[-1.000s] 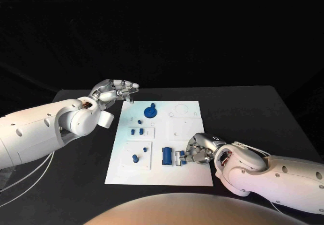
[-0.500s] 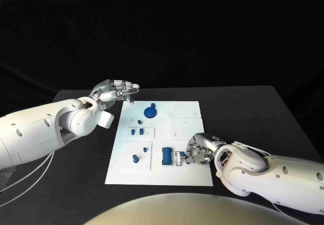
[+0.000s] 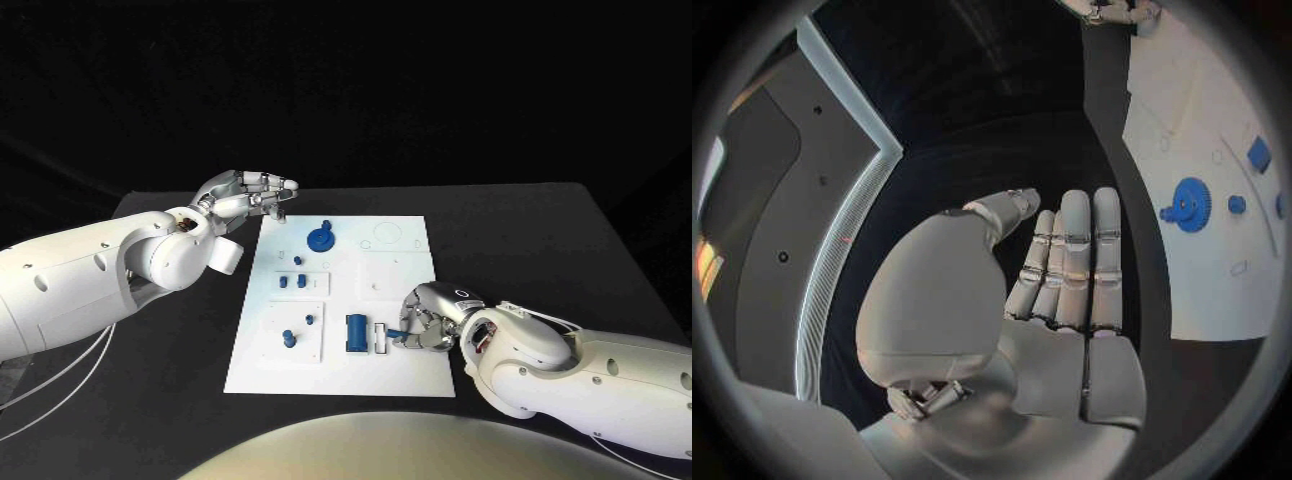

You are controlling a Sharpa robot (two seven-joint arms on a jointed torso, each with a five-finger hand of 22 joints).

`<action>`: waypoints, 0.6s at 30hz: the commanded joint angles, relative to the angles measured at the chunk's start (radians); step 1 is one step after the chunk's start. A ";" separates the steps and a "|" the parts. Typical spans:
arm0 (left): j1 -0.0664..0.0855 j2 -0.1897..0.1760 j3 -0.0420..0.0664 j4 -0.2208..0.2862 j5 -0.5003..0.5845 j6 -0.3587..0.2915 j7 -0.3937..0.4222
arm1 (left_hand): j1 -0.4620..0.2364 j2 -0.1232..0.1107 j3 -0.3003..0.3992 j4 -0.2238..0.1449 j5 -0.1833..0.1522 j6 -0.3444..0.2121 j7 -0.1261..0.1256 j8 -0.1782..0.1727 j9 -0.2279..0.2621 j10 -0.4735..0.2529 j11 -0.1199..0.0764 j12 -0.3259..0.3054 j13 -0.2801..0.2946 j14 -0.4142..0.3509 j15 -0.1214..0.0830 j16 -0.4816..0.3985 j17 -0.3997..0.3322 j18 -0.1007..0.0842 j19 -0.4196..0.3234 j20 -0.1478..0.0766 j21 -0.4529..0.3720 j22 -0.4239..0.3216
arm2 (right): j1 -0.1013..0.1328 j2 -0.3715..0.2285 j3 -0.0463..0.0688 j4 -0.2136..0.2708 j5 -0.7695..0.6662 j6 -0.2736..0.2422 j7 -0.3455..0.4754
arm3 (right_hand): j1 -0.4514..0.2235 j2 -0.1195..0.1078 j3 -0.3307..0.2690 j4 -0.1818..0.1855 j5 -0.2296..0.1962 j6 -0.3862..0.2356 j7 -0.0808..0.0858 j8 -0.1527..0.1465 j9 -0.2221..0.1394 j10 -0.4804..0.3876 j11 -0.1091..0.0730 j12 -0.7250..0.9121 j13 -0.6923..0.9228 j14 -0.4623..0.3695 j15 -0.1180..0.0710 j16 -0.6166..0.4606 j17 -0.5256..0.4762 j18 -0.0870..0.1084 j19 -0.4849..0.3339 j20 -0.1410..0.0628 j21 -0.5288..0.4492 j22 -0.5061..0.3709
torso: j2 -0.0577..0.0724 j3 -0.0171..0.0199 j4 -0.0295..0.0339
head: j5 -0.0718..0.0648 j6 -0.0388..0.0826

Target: Assemble the parts on the task board

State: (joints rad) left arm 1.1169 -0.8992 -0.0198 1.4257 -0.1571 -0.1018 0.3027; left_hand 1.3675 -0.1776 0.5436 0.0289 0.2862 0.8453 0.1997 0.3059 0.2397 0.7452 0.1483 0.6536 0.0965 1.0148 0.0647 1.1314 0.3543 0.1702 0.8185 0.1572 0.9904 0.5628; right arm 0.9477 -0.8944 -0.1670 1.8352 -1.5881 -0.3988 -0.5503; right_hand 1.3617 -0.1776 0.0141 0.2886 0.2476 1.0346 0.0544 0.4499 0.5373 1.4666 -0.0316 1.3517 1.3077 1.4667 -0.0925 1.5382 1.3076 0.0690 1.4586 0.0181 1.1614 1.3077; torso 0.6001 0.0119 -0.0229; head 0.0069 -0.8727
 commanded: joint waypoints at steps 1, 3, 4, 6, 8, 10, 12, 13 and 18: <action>0.001 0.001 0.001 0.002 -0.005 0.019 0.001 | -0.007 0.005 -0.001 0.003 0.002 -0.008 0.003 0.004 -0.001 -0.008 0.000 -0.006 -0.001 -0.004 0.006 0.004 0.001 0.014 -0.001 0.008 -0.005 -0.001 | -0.001 -0.001 0.000 0.000 -0.097 0.037 -0.010 | 0.008 -0.014 -0.013 0.000 0.002 -0.019 0.004 -0.008 -0.001 0.019 0.014 -0.023 0.124 0.080 0.013 -0.005 0.140 0.005 -0.005 0.009 -0.017 0.161 | 0.000 -0.0002 -0.0001 | -0.001 0.000; 0.001 0.001 0.001 0.002 -0.005 0.019 0.000 | -0.007 0.005 -0.001 0.003 0.002 -0.008 0.003 0.004 -0.001 -0.008 0.000 -0.006 -0.001 -0.004 0.006 0.004 0.001 0.014 -0.001 0.008 -0.005 -0.001 | -0.001 -0.001 0.000 0.000 -0.112 0.042 -0.010 | 0.011 -0.018 -0.018 0.000 0.002 -0.029 0.009 -0.012 0.000 0.012 0.019 -0.036 0.116 0.080 0.017 -0.006 0.140 0.006 -0.008 0.012 -0.027 0.159 | 0.000 -0.0002 0.0000 | -0.001 0.000; 0.001 0.001 0.001 0.002 -0.005 0.020 0.000 | -0.007 0.005 -0.001 0.003 0.002 -0.008 0.003 0.004 -0.001 -0.008 0.000 -0.006 -0.001 -0.004 0.006 0.004 0.001 0.014 -0.001 0.008 -0.005 -0.001 | -0.001 0.000 0.000 0.000 -0.120 0.047 -0.010 | 0.012 -0.019 -0.020 0.000 0.002 -0.033 0.011 -0.013 0.000 0.008 0.021 -0.044 0.111 0.080 0.018 -0.006 0.140 0.007 -0.009 0.014 -0.032 0.158 | 0.000 -0.0003 0.0000 | -0.002 0.000; 0.001 0.002 0.001 0.002 -0.006 0.021 -0.001 | -0.007 0.005 -0.001 0.004 0.002 -0.008 0.003 0.004 -0.001 -0.009 0.000 -0.006 -0.001 -0.004 0.006 0.004 0.001 0.014 -0.001 0.009 -0.006 -0.001 | -0.001 0.001 0.000 -0.001 -0.139 0.061 -0.011 | 0.015 -0.023 -0.026 0.000 0.001 -0.043 0.016 -0.016 0.001 0.001 0.025 -0.058 0.103 0.080 0.022 -0.006 0.140 0.008 -0.013 0.017 -0.042 0.155 | 0.000 -0.0003 0.0004 | -0.002 0.000; 0.001 0.002 0.001 0.002 -0.006 0.021 -0.001 | -0.007 0.005 -0.001 0.004 0.002 -0.008 0.003 0.004 -0.001 -0.009 0.000 -0.006 -0.001 -0.004 0.006 0.004 0.001 0.014 -0.001 0.009 -0.006 -0.001 | 0.000 0.002 0.000 -0.002 -0.149 0.075 -0.012 | 0.019 -0.024 -0.029 0.000 0.002 -0.050 0.019 -0.018 0.002 -0.005 0.028 -0.067 0.097 0.079 0.025 -0.008 0.137 0.010 -0.015 0.020 -0.050 0.154 | 0.000 -0.0004 0.0008 | -0.002 0.000; 0.001 0.002 0.001 0.002 -0.007 0.021 -0.002 | -0.007 0.005 -0.001 0.004 0.002 -0.008 0.003 0.004 -0.001 -0.009 0.000 -0.006 -0.001 -0.004 0.006 0.004 0.001 0.014 -0.001 0.009 -0.006 -0.001 | 0.000 0.003 0.000 -0.004 -0.155 0.087 -0.012 | 0.031 -0.022 -0.029 -0.002 0.002 -0.055 0.021 -0.018 0.003 -0.009 0.030 -0.072 0.094 0.078 0.027 -0.008 0.136 0.011 -0.017 0.022 -0.057 0.152 | 0.000 -0.0007 0.0010 | -0.002 0.000; 0.001 0.002 0.001 0.002 -0.008 0.022 -0.002 | -0.007 0.005 -0.001 0.004 0.002 -0.008 0.003 0.004 -0.001 -0.009 0.000 -0.006 -0.001 -0.004 0.006 0.004 0.001 0.014 -0.001 0.009 -0.006 -0.001 | 0.000 0.004 0.000 -0.006 -0.160 0.104 -0.013 | 0.044 -0.020 -0.027 -0.004 0.003 -0.056 0.021 -0.017 0.005 -0.011 0.031 -0.073 0.093 0.078 0.028 -0.009 0.134 0.011 -0.017 0.024 -0.056 0.152 | 0.000 -0.0009 0.0013 | -0.002 0.000; 0.001 0.001 0.001 0.002 -0.008 0.022 -0.003 | -0.007 0.005 -0.001 0.004 0.002 -0.008 0.003 0.004 -0.001 -0.009 0.000 -0.006 -0.001 -0.004 0.006 0.004 0.001 0.014 -0.001 0.009 -0.006 -0.001 | 0.000 0.005 0.000 -0.006 -0.162 0.111 -0.013 | 0.054 -0.018 -0.024 -0.005 0.003 -0.057 0.021 -0.017 0.006 -0.012 0.031 -0.074 0.092 0.078 0.028 -0.009 0.133 0.011 -0.018 0.025 -0.057 0.152 | 0.000 -0.0009 0.0011 | -0.002 0.000; 0.001 0.001 0.001 0.002 -0.012 0.022 -0.004 | -0.007 0.005 -0.001 0.004 0.002 -0.008 0.003 0.004 -0.001 -0.009 0.000 -0.006 -0.001 -0.004 0.006 0.004 0.001 0.014 -0.001 0.009 -0.006 -0.001 | 0.001 0.006 -0.001 -0.010 -0.166 0.153 -0.015 | 0.104 -0.009 0.009 -0.007 0.005 -0.056 0.021 -0.018 0.007 -0.015 0.029 -0.074 0.089 0.078 0.028 -0.010 0.134 0.012 -0.017 0.026 -0.059 0.152 | 0.000 -0.0011 0.0008 | -0.002 0.000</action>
State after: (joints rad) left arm 1.1169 -0.8991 -0.0198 1.4256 -0.1622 -0.0975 0.2968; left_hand 1.3675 -0.1776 0.5437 0.0289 0.2862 0.8416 0.2034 0.3059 0.2398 0.7453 0.1482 0.6536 0.0966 1.0148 0.0647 1.1313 0.3543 0.1702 0.8185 0.1572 0.9904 0.5629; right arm 0.9525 -0.8861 -0.1627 1.8356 -1.7176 -0.3312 -0.5476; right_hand 1.4442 -0.1914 0.0186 0.2836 0.2480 0.9818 0.0790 0.4312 0.5431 1.4578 -0.0048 1.2827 1.3085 1.4664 -0.0714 1.5341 1.3074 0.0691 1.4409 0.0359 1.1087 1.3075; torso 0.5998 0.0108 -0.0219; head 0.0048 -0.8727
